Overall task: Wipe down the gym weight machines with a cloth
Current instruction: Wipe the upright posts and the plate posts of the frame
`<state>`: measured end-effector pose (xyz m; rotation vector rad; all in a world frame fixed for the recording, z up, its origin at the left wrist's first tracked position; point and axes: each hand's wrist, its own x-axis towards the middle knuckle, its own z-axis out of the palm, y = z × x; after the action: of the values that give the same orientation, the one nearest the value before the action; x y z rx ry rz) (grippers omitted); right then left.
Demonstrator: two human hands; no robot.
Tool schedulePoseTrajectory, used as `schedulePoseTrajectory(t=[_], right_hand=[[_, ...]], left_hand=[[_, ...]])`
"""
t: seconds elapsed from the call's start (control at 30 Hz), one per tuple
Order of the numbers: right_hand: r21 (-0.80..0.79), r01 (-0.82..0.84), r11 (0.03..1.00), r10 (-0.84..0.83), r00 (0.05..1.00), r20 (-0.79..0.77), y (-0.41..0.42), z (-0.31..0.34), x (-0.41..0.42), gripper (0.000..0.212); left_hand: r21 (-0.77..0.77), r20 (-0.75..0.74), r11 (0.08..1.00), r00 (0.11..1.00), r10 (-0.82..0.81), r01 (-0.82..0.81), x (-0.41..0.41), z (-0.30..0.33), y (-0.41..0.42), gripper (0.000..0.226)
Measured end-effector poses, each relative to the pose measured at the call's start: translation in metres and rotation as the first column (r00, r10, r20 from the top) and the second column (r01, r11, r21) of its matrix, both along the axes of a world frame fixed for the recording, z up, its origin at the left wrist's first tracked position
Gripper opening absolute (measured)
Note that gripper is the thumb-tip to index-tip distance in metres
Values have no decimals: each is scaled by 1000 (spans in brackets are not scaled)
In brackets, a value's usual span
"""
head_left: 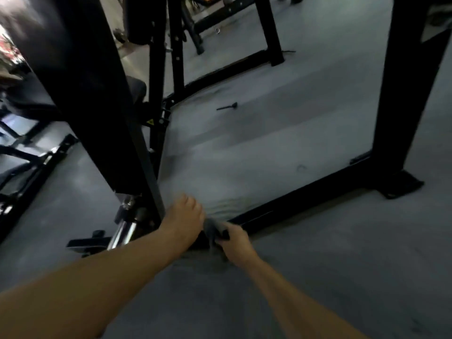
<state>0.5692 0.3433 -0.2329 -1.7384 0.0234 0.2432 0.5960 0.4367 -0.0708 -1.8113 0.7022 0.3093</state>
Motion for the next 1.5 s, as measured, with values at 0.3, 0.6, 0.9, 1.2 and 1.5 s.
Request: schedulePoseTrajectory(t=[0.3,0.6,0.9,1.2,1.5], right_hand=[[343,335,878,-148,870,-470,-176,51,17,15],[81,104,991,-49,863,-502,-274,93,54,27],[-153,202,967,-253,809,-531,-336,63,37,17],[-243,682,690,-706,559,-435,-417,25,-6,22],[-391,868,307,-950,307,-65,-422,-5,5,10]], left_hand=[[-554,-63,800,969,238,-233,0,-19,-78,65],[-631,-209,679,926,316,-374,8,-11,-115,51],[-586,-349,707,910,223,-397,35,-13,-159,41],[-707,-424,669,895,-141,-230,57,-119,-254,86],[-816,-211,575,897,-389,57,81,-193,-264,96]])
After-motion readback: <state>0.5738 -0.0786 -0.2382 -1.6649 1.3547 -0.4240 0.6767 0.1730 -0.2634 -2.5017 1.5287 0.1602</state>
